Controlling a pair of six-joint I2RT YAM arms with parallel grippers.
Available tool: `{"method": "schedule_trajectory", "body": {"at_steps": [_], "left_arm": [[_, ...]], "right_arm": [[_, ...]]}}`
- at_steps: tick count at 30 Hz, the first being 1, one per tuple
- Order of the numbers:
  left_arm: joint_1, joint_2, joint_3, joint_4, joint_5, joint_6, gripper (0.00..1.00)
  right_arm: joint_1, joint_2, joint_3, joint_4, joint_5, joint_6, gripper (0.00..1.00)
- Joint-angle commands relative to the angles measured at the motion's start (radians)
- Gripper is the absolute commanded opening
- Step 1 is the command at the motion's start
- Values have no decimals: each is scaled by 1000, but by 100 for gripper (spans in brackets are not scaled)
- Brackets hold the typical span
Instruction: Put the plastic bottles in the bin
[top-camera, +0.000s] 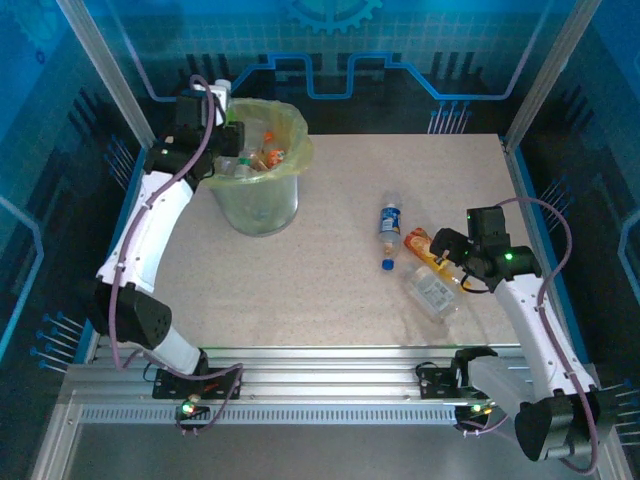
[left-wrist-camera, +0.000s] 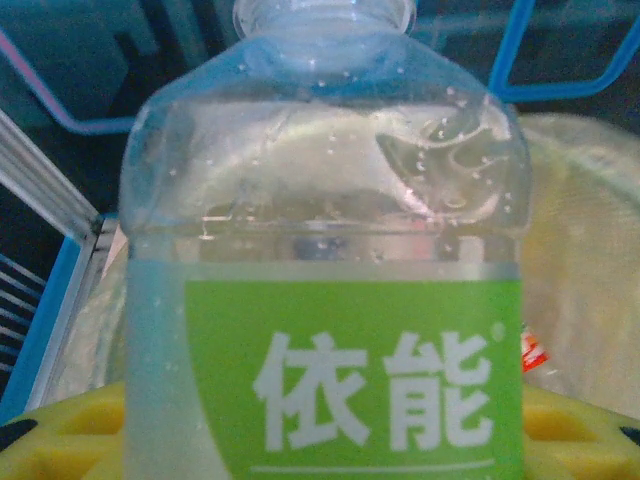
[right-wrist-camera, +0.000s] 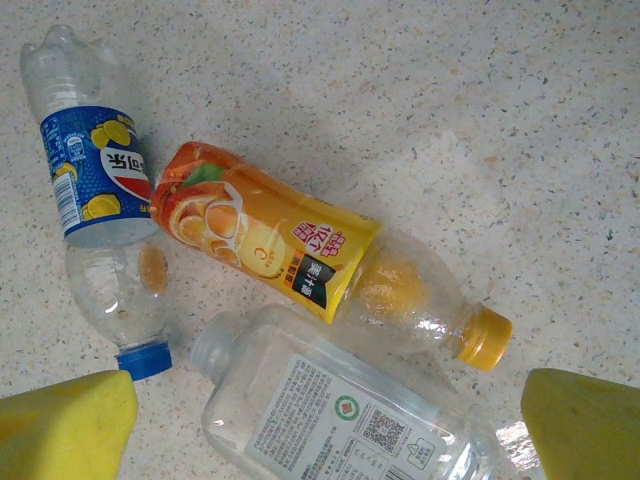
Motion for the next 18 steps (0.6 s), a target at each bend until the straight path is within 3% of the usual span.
{"method": "schedule_trajectory", "body": {"at_steps": [1,18], "left_arm": [[26,44,50,-86,63,36,58],[86,203,129,-160,85,54,61]], "right_arm": [[1,-17,4,5,5,4,100],[0,-16,7,-2,10,5,100]]}}
